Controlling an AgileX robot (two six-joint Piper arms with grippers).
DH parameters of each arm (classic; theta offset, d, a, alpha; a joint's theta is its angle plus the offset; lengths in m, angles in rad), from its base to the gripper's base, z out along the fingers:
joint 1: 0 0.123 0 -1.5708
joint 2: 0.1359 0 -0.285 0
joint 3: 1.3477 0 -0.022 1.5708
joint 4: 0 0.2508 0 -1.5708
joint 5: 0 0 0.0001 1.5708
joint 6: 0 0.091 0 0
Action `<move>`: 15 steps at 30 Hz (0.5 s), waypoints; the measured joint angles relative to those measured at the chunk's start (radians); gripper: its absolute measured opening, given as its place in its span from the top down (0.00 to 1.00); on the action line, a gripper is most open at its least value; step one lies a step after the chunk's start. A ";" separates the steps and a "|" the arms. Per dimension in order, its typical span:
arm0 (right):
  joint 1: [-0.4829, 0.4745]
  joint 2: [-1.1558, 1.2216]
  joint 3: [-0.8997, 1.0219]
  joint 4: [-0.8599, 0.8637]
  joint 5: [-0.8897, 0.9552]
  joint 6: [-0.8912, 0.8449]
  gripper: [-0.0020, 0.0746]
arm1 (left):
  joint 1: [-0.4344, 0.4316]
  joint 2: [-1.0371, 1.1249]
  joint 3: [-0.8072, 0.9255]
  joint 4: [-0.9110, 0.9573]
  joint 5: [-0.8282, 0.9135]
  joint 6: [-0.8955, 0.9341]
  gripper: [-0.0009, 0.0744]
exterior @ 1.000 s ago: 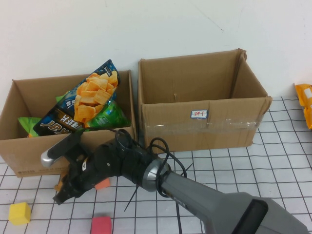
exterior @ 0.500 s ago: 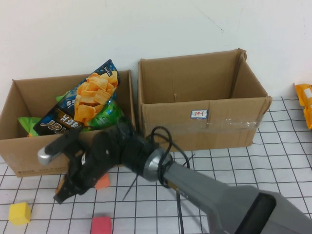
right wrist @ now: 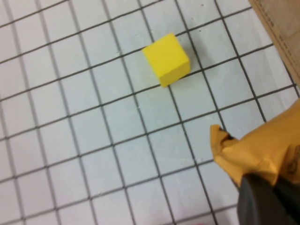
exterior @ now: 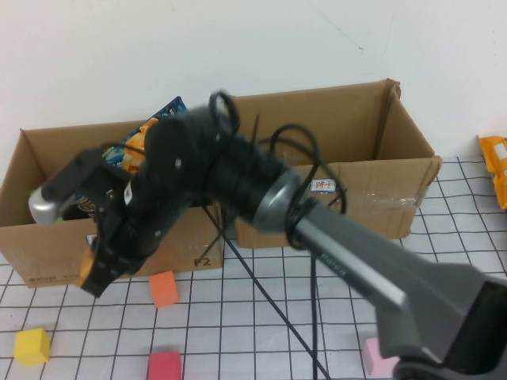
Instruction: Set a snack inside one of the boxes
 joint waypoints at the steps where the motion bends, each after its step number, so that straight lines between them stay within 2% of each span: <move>1: 0.000 -0.017 0.000 -0.002 0.019 -0.010 0.97 | 0.000 0.000 0.000 0.000 0.000 0.000 0.99; 8: 0.000 -0.136 0.000 -0.089 0.049 -0.031 0.97 | 0.000 0.000 0.000 0.000 0.000 0.000 0.99; 15: -0.042 -0.230 0.000 -0.336 0.049 0.002 0.97 | 0.000 0.000 0.000 0.000 0.000 0.000 0.99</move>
